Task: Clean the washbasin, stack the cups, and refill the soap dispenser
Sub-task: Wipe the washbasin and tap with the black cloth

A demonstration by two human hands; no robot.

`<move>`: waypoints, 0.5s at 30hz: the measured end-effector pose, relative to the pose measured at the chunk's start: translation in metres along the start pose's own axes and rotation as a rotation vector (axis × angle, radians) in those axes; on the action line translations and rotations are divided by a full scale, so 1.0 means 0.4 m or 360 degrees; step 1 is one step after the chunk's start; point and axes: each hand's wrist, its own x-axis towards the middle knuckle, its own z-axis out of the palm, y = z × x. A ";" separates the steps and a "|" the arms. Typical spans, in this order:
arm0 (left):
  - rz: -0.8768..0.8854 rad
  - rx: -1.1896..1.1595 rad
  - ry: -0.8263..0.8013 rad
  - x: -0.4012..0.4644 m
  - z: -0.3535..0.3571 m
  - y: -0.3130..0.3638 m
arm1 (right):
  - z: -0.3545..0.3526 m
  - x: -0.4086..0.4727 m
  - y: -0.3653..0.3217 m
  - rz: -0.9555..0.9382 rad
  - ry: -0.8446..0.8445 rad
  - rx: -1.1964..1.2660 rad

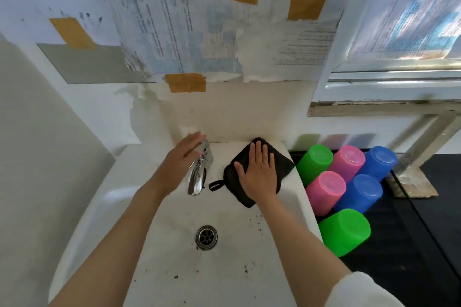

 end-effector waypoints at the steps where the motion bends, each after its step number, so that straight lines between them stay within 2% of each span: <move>1: -0.0143 -0.0057 -0.0121 0.010 -0.001 0.010 | 0.003 -0.002 -0.005 -0.0047 0.0014 -0.0001; 3: -0.0287 0.0041 -0.0224 0.028 -0.006 0.031 | 0.010 -0.017 -0.013 -0.0183 0.0052 0.0007; 5: -0.0335 0.0320 -0.0292 0.046 -0.008 0.044 | 0.022 -0.050 -0.016 -0.0332 0.0107 -0.0014; 8: -0.0329 0.0608 -0.0251 0.064 0.010 0.055 | 0.039 -0.104 0.013 -0.0434 0.0199 -0.0028; 12: -0.0312 0.0737 -0.0183 0.064 0.023 0.061 | 0.022 -0.102 0.060 -0.0090 0.0350 0.0020; 15: -0.0291 0.0706 -0.0144 0.061 0.026 0.067 | -0.009 -0.048 0.049 0.0070 0.0195 0.0152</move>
